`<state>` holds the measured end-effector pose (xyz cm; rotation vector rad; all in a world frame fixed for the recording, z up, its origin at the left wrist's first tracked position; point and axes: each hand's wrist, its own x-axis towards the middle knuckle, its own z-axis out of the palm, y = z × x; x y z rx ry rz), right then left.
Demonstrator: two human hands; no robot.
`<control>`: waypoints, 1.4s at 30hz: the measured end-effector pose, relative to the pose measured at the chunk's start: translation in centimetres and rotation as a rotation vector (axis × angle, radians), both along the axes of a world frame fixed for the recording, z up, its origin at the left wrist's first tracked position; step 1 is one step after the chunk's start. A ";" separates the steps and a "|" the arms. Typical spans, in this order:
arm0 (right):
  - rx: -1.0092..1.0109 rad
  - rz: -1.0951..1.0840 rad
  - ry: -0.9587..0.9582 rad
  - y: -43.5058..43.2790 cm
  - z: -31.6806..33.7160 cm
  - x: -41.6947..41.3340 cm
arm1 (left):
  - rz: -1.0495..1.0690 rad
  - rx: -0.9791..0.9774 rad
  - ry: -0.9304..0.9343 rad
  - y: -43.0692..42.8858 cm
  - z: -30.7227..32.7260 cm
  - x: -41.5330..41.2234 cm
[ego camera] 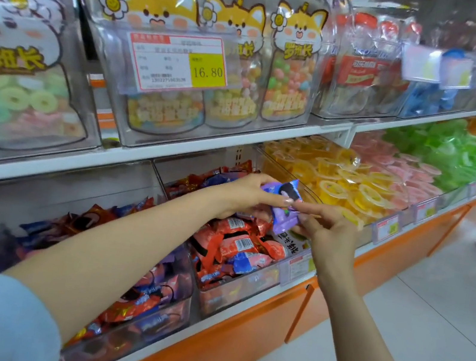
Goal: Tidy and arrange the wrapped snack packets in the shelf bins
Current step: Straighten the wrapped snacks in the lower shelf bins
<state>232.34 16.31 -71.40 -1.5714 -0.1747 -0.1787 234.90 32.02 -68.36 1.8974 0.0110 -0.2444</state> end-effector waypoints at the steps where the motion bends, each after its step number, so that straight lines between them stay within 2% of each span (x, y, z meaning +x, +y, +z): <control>1: -0.017 0.006 0.003 0.1 0.0 0.0 | 0.056 -0.056 -0.045 0.3 -0.1 0.1; 5: -0.104 -0.041 0.053 0.1 -0.3 0.4 | 0.467 -0.042 -0.251 3.1 -0.7 2.3; 7: -0.120 -0.066 0.097 0.0 -0.4 0.5 | 0.564 -0.004 -0.269 4.5 -0.8 3.0; 8: -0.126 -0.077 0.111 0.0 -0.4 0.5 | 0.559 0.080 -0.276 5.0 -1.0 3.4; 12: -0.136 -0.162 0.126 -0.5 0.0 0.5 | 0.464 0.698 -0.340 4.4 -1.4 4.1; 13: -0.149 -0.200 0.118 -0.7 0.0 0.7 | 0.427 0.783 -0.398 3.7 -1.5 4.0; 15: -0.177 -0.277 0.114 -1.1 0.0 1.0 | 0.255 0.719 -0.472 1.9 -1.6 3.7; 17: -0.196 -0.317 0.123 -1.4 -0.1 1.2 | 0.055 0.590 -0.387 0.0 -2.2 3.3; 19: -0.206 -0.329 0.128 -1.6 -0.2 1.2 | -0.061 0.562 -0.267 -1.9 -3.4 3.4; 24: -0.230 -0.307 0.123 -1.8 -0.1 1.1 | -0.143 0.701 -0.014 -4.6 -5.6 4.9; 26: -0.242 -0.297 0.124 -1.9 -0.2 1.2 | -0.108 0.646 0.008 -4.5 -5.5 5.2; 30: -0.247 -0.272 0.137 -2.1 -0.4 1.1 | -0.182 0.589 -0.025 -3.8 -4.4 4.6; 32: -0.267 -0.245 0.147 -2.2 -0.2 0.9 | -0.151 0.575 -0.131 -3.2 -3.2 4.1; 36: -0.336 -0.226 0.082 -2.1 0.1 0.6 | -0.050 0.298 -0.285 -1.2 -0.3 2.8; 42: -0.256 -0.090 0.054 -1.0 0.1 0.5 | -0.109 0.183 -0.315 0.1 1.1 1.3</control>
